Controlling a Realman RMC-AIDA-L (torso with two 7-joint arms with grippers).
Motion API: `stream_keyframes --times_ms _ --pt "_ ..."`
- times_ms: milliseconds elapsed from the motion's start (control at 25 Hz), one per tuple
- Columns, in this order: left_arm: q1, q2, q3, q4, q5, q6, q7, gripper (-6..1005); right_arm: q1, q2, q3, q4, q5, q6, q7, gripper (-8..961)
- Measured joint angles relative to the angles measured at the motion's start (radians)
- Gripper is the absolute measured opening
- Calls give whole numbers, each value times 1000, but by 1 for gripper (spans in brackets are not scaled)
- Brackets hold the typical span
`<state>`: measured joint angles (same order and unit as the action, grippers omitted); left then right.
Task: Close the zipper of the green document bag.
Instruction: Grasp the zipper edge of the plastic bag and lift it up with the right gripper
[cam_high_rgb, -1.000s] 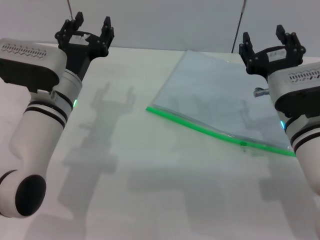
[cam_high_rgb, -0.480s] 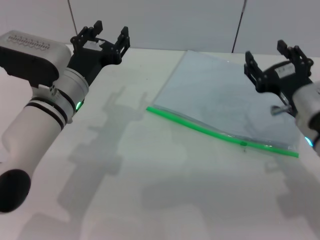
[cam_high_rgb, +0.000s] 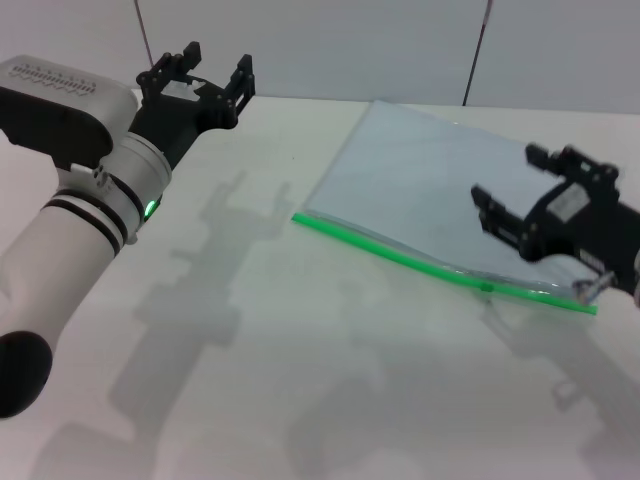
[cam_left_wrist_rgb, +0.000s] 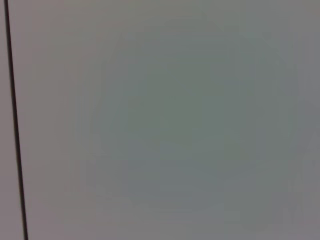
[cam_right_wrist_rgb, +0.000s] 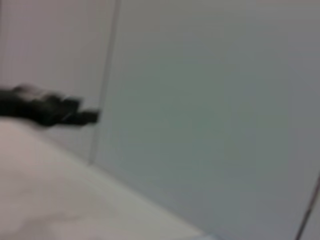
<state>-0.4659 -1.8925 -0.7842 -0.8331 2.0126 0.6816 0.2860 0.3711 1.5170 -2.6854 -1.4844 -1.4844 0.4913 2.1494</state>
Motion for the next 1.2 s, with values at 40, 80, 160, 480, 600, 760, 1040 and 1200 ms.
stream_keyframes --times_ms 40,80,160,480,600,760,1040,1200 --pt "1 1 -2 0 0 0 2 650 -10 -9 8 -3 -7 -56 -18 685" --pt "3 2 -4 0 0 0 6 650 -10 -9 8 -3 -7 -56 -18 684" --pt "4 2 -7 0 0 0 19 650 -21 -11 14 -3 -12 -77 -40 682" --pt "9 -1 -30 12 -9 -28 49 649 -82 -9 63 4 -6 -195 -151 648" --pt "20 -3 -42 17 -9 -29 50 649 -89 -3 72 37 -10 -220 -199 654" --pt "28 -6 -54 26 -9 -29 51 649 -90 12 74 68 -7 -227 -258 658" --pt "38 -10 -62 27 -9 -23 57 650 -104 32 74 114 -11 -222 -330 659" --pt "48 -11 -74 28 -9 -22 59 649 -114 53 77 144 -9 -219 -363 660"
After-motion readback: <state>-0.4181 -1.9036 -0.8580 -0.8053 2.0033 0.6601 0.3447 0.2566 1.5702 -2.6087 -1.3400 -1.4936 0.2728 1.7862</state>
